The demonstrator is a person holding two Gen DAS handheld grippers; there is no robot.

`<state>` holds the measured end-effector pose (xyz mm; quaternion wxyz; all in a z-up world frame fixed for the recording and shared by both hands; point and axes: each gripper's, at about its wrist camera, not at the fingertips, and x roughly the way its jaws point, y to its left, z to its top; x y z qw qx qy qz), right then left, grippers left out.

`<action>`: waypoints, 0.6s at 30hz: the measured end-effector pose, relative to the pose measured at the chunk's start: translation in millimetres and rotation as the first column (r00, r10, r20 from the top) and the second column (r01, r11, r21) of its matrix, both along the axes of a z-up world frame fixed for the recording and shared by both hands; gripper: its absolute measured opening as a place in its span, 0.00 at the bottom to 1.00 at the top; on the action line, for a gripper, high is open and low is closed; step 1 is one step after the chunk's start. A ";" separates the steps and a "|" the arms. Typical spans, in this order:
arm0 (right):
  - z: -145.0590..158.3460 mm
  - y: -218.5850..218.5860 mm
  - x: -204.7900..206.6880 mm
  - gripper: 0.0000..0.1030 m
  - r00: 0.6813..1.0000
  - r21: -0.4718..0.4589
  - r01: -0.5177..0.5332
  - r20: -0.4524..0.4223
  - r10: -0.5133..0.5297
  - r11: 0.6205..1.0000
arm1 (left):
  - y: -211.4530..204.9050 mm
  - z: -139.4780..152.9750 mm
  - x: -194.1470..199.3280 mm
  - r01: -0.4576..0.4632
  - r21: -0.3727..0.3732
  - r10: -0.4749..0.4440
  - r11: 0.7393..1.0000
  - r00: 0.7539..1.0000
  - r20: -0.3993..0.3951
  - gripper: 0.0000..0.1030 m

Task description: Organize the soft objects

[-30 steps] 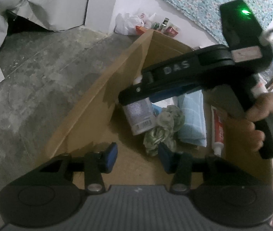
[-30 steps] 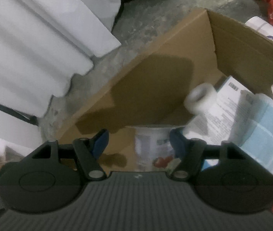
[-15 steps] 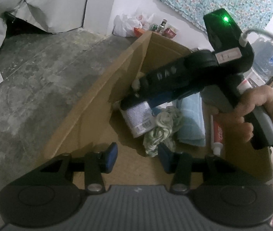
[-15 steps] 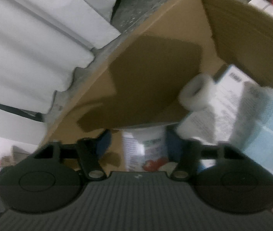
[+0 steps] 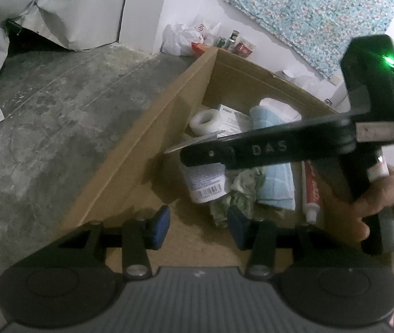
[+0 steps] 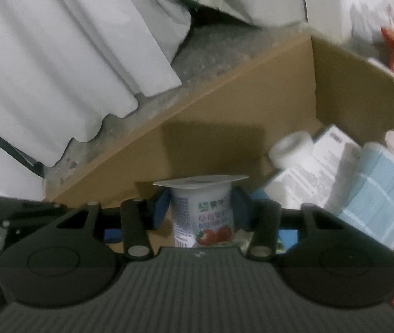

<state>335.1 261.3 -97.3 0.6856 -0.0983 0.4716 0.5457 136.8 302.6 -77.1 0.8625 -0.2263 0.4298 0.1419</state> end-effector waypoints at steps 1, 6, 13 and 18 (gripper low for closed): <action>1.9 -3.5 -0.2 0.47 1.000 0.019 0.006 0.002 -0.006 1.000 | -0.2 -0.3 -0.2 0.000 0.001 0.000 1.000 1.000 -0.001 0.46; -0.6 -15.4 3.6 0.47 0.999 0.066 0.035 -0.038 -0.033 0.997 | -0.1 -1.1 -2.2 0.000 -0.001 0.000 1.000 1.000 0.008 0.47; 5.1 -37.9 -3.4 0.47 0.986 0.163 0.075 -0.159 -0.049 0.984 | -5.4 8.8 -6.5 0.023 0.021 -0.025 1.000 0.997 0.079 0.66; 10.9 -44.3 -11.3 0.47 0.965 0.208 0.105 -0.259 -0.049 0.973 | -14.7 20.0 -3.6 0.034 0.086 -0.046 0.996 0.989 0.142 0.69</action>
